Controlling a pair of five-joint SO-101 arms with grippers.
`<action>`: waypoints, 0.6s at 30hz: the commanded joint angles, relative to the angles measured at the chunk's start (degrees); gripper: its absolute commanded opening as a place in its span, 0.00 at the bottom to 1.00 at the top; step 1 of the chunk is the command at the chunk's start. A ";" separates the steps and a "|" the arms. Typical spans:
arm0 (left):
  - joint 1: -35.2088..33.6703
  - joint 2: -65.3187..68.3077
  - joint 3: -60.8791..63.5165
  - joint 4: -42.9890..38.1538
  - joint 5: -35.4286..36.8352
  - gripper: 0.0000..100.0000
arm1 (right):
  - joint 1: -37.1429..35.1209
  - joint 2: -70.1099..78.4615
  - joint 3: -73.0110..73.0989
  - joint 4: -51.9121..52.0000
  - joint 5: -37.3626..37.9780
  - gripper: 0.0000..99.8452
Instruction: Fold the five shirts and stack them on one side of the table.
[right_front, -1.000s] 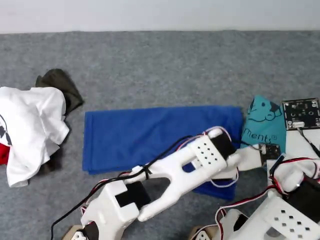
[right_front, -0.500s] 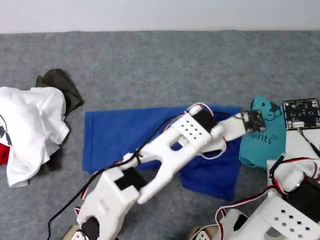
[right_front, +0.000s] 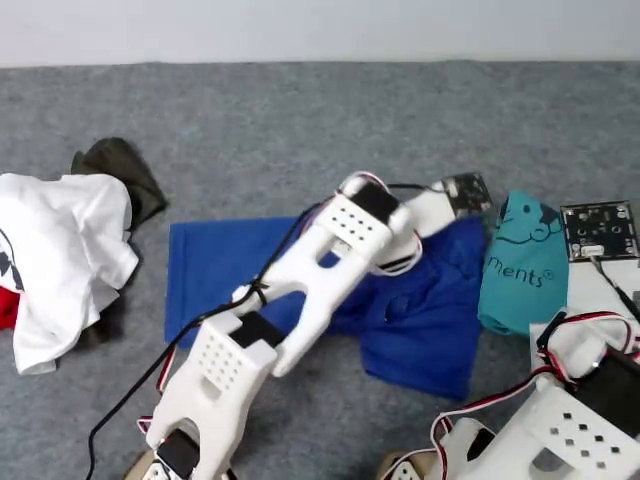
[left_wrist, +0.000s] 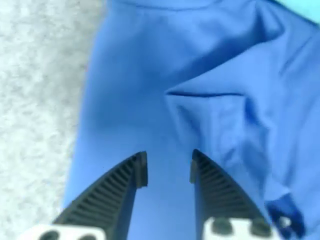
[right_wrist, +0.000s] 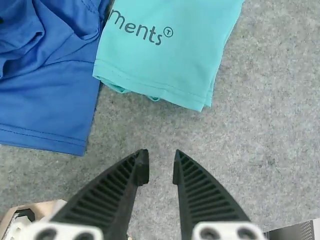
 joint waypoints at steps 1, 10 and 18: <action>-1.76 -0.53 -3.74 1.67 -2.64 0.15 | 0.57 -0.66 -0.26 2.07 -0.44 0.09; 2.20 -0.62 -19.47 20.22 -2.73 0.15 | 0.48 -0.40 -0.26 2.07 -0.44 0.09; 12.92 -0.18 -16.75 22.86 0.70 0.15 | 0.48 -0.22 -0.26 1.98 -0.53 0.09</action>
